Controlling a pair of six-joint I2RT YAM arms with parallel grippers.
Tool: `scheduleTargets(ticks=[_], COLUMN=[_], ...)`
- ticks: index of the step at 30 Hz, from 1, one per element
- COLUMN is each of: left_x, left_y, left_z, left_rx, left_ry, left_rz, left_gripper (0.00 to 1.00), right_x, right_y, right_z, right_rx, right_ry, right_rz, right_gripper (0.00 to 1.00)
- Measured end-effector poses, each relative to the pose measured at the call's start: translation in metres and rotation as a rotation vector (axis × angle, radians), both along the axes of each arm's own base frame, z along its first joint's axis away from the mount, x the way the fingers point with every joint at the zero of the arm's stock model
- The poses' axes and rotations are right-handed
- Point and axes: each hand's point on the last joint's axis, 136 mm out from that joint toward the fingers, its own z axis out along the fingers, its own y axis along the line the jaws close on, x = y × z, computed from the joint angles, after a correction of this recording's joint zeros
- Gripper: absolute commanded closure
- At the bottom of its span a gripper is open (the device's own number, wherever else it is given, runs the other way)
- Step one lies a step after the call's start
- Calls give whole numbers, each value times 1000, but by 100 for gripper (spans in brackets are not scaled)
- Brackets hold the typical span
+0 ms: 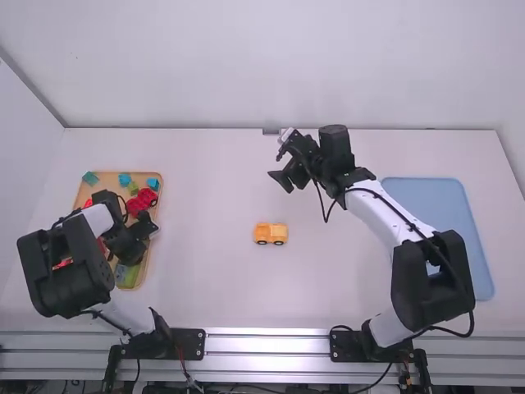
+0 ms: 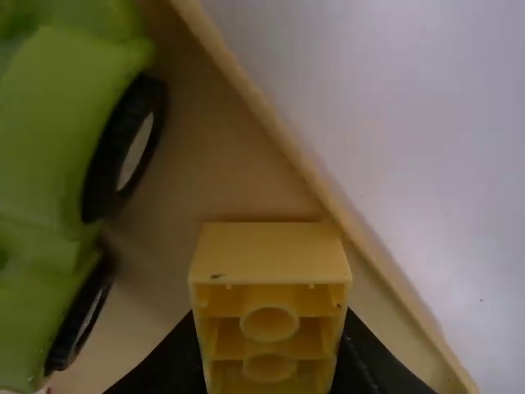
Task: Assemble lego blocks to make yellow taxi
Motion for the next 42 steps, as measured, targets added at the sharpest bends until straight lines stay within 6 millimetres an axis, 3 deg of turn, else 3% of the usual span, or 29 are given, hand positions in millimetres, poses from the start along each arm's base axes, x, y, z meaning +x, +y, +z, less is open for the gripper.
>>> scheduleTargets(ticks=[4, 9, 12, 16, 19, 20, 21, 23, 25, 30, 35, 38, 42], left_x=[1, -2, 12, 32, 49, 49, 55, 60, 69, 89, 110, 124, 125], left_y=[3, 2, 4, 6, -2, -3, -12, -19, -39, -71, -115, -163, -223], left_z=[0, 5, 14, 38, 79, 81, 100, 116, 149, 183, 198, 197, 186], left_rx=[14, 6, -2, 1, -4, -6, -29, -48, -99, -230, -413, -590, -786], left_ry=[-4, 18, -25, -140, -304, -311, -390, -454, -598, -787, -898, -918, -868], left_rz=[15, 33, 45, 48, 17, 15, -23, -58, -141, -256, -390, -501, -625], left_gripper=[76, 73, 73, 74, 75, 76, 77, 75, 73, 72, 76, 79, 81], right_x=[0, 0, -1, -4, -6, -6, -7, -7, -10, -14, -19, -24, -35], right_y=[0, 0, 0, -1, -2, -2, -2, -1, 2, 6, 2, -3, -6], right_z=[0, 0, -2, -6, -9, -9, -9, -9, -7, 4, 18, 25, 35], right_rx=[1, 2, 1, -1, 5, 6, 14, 21, 44, 114, 198, 250, 307], right_ry=[2, 4, 14, 47, 77, 77, 88, 93, 107, 109, 112, 127, 117], right_rz=[-1, -2, -4, -11, -21, -22, -28, -25, -7, 57, 132, 181, 274], right_gripper=[2, 2, 2, 2, 2, 2, 2, 2, 2, 2, 2, 2, 2])
